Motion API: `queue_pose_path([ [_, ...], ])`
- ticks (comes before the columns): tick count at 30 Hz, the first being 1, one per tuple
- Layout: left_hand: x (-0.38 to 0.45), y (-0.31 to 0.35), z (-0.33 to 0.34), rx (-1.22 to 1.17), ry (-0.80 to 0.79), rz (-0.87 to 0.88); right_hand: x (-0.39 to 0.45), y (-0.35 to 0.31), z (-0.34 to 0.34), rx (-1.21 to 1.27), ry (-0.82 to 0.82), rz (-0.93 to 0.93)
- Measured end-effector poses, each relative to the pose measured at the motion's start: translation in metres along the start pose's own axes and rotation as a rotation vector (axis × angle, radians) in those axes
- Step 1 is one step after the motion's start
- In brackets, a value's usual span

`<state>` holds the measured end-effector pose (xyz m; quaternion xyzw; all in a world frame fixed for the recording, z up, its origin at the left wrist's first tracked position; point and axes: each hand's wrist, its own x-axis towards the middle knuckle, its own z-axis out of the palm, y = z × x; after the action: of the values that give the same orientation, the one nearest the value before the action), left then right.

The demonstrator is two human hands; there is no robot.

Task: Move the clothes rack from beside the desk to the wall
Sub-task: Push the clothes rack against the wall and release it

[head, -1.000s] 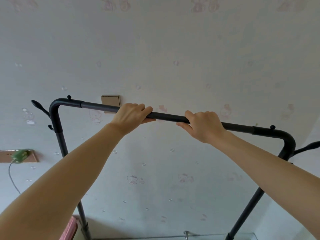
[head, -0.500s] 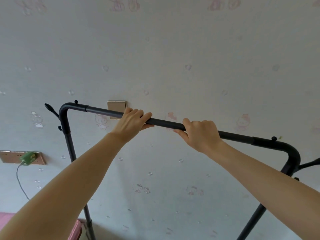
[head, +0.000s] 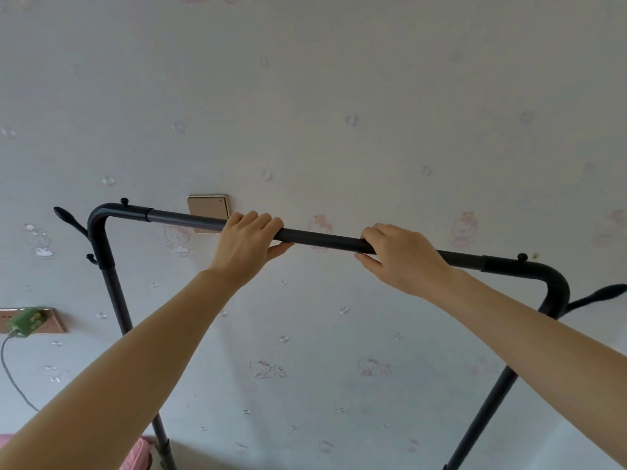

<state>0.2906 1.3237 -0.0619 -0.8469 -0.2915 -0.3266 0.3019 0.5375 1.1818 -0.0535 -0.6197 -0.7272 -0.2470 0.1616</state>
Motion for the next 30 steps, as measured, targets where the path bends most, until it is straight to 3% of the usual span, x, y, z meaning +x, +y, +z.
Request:
queue_pose_path([
  [9,0.013,0.029,-0.007,-0.083,-0.078,-0.049,-0.069,0.055,-0.006,0.008,0.077,0.186],
  [13,0.031,0.064,-0.009,-0.155,-0.075,0.04,-0.093,0.077,-0.014,-0.135,0.141,0.355],
  [18,0.047,0.088,-0.001,-0.211,-0.113,-0.001,-0.108,0.089,-0.003,-0.149,0.027,0.663],
  [22,0.039,0.088,0.003,-0.205,-0.046,-0.031,-0.093,0.1,0.002,-0.148,-0.052,0.619],
  [30,0.033,0.068,0.01,-0.223,0.006,-0.098,-0.06,0.104,0.017,-0.063,-0.001,0.553],
])
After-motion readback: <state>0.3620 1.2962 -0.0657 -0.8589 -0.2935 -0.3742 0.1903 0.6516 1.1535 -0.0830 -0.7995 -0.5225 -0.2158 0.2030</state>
